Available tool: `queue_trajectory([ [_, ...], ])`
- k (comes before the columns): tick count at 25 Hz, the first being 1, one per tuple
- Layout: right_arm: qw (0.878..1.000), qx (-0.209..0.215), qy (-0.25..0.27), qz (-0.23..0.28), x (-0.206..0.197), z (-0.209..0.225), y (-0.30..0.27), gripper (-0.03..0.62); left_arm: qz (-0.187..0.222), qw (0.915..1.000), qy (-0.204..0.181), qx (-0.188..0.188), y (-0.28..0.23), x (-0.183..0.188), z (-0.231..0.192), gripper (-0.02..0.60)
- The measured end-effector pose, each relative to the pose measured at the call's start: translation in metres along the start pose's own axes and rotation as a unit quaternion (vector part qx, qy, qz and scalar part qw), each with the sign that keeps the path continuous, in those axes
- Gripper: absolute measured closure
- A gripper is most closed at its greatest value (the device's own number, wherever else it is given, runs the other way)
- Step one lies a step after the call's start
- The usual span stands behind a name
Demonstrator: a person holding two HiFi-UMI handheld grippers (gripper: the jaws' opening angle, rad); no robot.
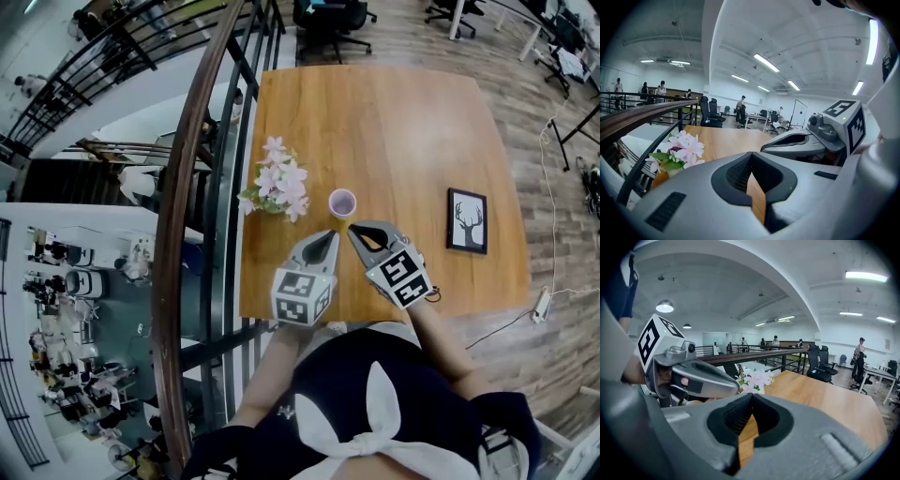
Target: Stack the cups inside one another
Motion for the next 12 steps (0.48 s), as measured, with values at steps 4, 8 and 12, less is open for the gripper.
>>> queue_trajectory([
  [4,1.0,-0.002,-0.001,-0.001,-0.0017,-0.0039,0.0019,0.595,0.0,1.0,-0.001,-0.003,0.0022,-0.0022,0.0012,0.565],
  [8,1.0,-0.003,0.0,-0.012,-0.0031,-0.0077,0.003,0.595,-0.001,1.0,0.0,-0.008,0.0041,-0.0047,0.001,0.565],
  [12,1.0,-0.006,-0.003,-0.01,-0.0045,-0.0094,0.003,0.595,-0.003,0.9999,-0.001,-0.011,0.0055,-0.0061,0.0012,0.565],
])
Point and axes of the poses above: the fingertips, and each gripper's own axes: y backward along the fingers, z to its right, x out of its top, the point moved 8 cm from there along y, backward along the fingers, and after that the axes turned 3 degrees about y, right-handed, at the moved point
